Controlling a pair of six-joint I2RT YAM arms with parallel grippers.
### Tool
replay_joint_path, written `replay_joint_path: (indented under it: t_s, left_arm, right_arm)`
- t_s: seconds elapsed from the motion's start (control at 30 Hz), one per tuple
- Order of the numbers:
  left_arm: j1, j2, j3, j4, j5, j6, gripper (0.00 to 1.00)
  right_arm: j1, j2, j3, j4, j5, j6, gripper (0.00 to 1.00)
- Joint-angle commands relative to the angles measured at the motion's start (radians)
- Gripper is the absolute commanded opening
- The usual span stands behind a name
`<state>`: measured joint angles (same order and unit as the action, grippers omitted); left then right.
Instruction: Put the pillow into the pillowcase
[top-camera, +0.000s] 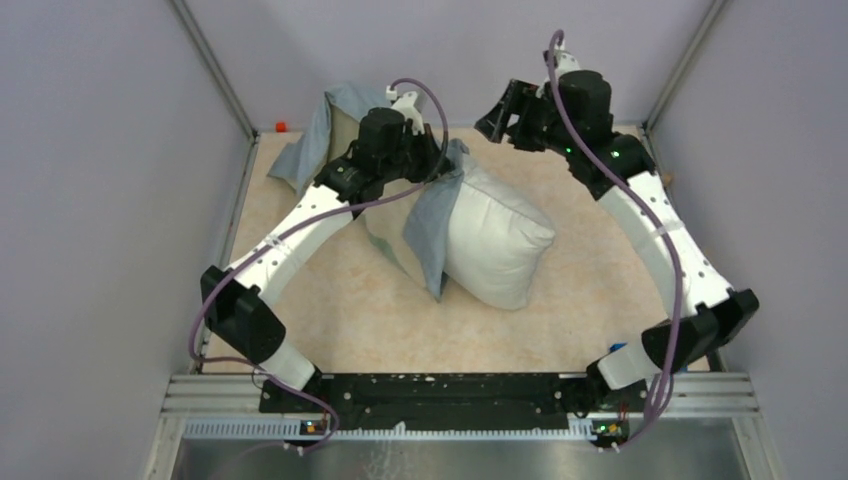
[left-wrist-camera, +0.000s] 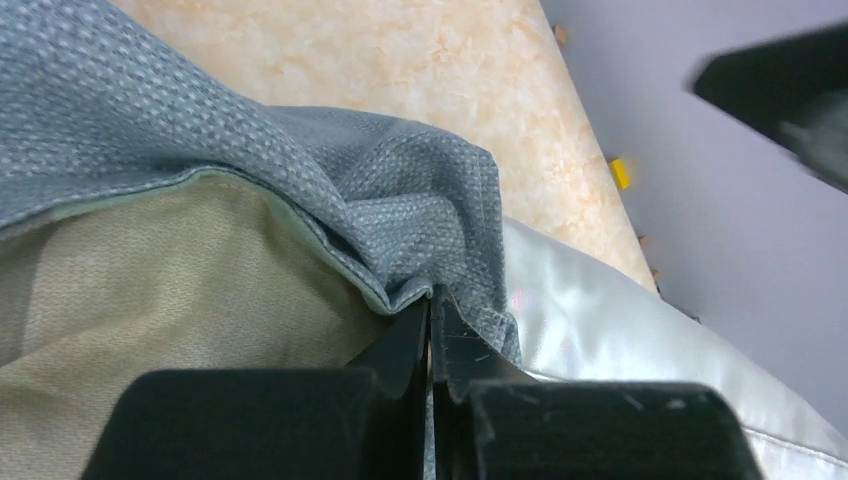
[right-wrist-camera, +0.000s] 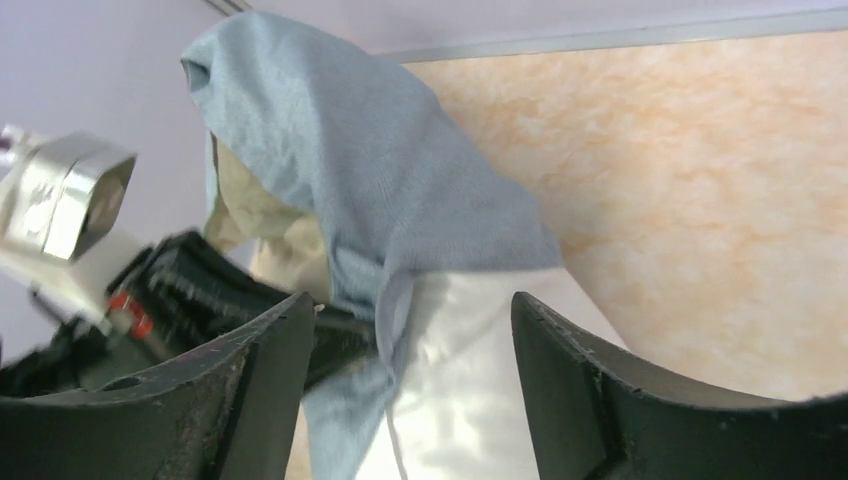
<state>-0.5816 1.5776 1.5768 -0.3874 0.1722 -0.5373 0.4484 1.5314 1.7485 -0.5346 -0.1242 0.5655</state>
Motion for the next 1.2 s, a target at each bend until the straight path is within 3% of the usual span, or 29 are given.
replay_joint_path:
  t_s: [0.0,0.2,0.33,0.43,0.53,0.6,0.63,0.7,0.73,0.8,0.9,1.0,1.17]
  left_arm:
    - [0.015,0.036,0.025,0.074,0.036,-0.012,0.00]
    - [0.023,0.083,0.035,0.086,0.057,-0.013,0.00]
    - [0.024,0.103,0.047,0.089,0.067,-0.007,0.00]
    - [0.022,0.114,0.064,0.094,0.089,-0.002,0.00]
    - [0.020,0.129,0.103,0.085,0.123,0.014,0.00]
    - [0.015,0.144,0.143,0.073,0.168,0.033,0.00]
    - [0.008,0.146,0.159,0.073,0.189,0.045,0.00]
    - [-0.012,0.140,0.176,0.066,0.202,0.075,0.00]
    - [-0.019,0.132,0.176,0.060,0.203,0.091,0.00]
    - [-0.023,0.098,0.159,0.034,0.176,0.118,0.12]
    - [-0.024,-0.004,0.100,-0.008,0.084,0.168,0.66]
    - [-0.024,-0.153,-0.015,-0.019,0.019,0.185,0.97]
    - [-0.024,-0.341,-0.256,-0.012,-0.125,0.144,0.99]
  right_arm:
    - [-0.002,-0.173,0.006,-0.159,0.114,-0.166,0.74]
    - [-0.001,-0.425,-0.212,-0.247,0.196,-0.244,0.82]
    - [-0.001,-0.572,-0.389,-0.253,0.138,-0.230,0.85]
    - [-0.001,-0.593,-0.516,-0.212,0.148,-0.203,0.86]
    - [0.000,-0.543,-0.614,-0.103,0.092,-0.177,0.80]
    - [-0.001,-0.479,-0.664,-0.015,0.106,-0.153,0.66]
    - [-0.003,-0.436,-0.657,0.004,0.118,-0.139,0.50]
    - [-0.005,-0.350,-0.629,0.029,0.174,-0.103,0.01]
    - [-0.006,-0.319,-0.613,0.035,0.188,-0.088,0.00]
    - [-0.008,-0.295,-0.603,0.061,0.209,-0.066,0.00]
    - [-0.012,-0.286,-0.606,0.072,0.233,-0.062,0.00]
    - [-0.017,-0.270,-0.606,0.076,0.223,-0.066,0.00]
    - [-0.017,-0.262,-0.597,0.088,0.212,-0.065,0.00]
